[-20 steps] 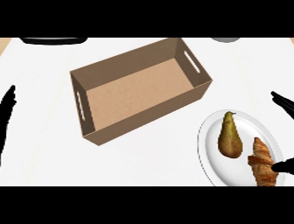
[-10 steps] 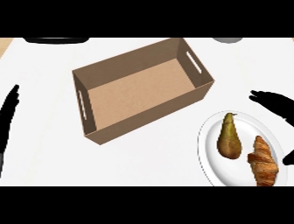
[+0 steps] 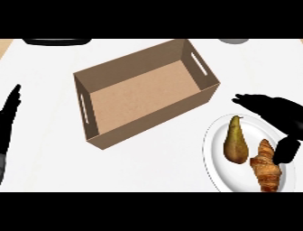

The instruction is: Pick the pear from the plate and place it in the cardboard box

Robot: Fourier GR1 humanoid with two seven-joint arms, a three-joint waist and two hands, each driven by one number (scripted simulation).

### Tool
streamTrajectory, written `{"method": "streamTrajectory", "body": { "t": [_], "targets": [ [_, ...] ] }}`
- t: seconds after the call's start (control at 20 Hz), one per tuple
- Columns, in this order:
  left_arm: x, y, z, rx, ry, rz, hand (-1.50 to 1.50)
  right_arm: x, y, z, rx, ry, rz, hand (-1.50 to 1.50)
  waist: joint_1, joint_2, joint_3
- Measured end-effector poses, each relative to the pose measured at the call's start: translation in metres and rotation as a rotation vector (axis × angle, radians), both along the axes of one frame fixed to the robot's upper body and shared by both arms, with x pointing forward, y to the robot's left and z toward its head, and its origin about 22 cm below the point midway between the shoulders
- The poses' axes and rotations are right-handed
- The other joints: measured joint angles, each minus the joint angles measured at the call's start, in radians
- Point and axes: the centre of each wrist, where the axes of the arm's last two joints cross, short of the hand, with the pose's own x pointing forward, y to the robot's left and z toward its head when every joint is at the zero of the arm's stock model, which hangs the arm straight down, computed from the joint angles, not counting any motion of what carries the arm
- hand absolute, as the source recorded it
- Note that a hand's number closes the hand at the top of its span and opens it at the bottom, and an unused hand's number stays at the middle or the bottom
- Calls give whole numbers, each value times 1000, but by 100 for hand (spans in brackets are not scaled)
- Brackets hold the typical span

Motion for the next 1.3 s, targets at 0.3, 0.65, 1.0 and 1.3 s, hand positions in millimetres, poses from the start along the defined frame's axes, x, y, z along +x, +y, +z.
{"method": "streamTrajectory", "body": {
  "t": [0.3, 0.65, 1.0, 1.3],
  "targets": [
    [-3, 3, 2, -2, -1, 0, 0, 3, 10, -14, -45, 11, 4, -150, -3, 0, 0],
    [-6, 9, -3, -7, 0, 6, 0, 5, 21, -21, -40, 21, 10, -150, -5, -2, -1],
    [-6, 5, -8, -3, 7, 4, 0, -2, 27, -20, 16, 39, 62, -150, -6, -3, -3],
    [-10, 8, -16, -2, 1, 6, 0, -12, 44, -14, 24, 49, 96, -150, -7, -3, -2]
  ]
}}
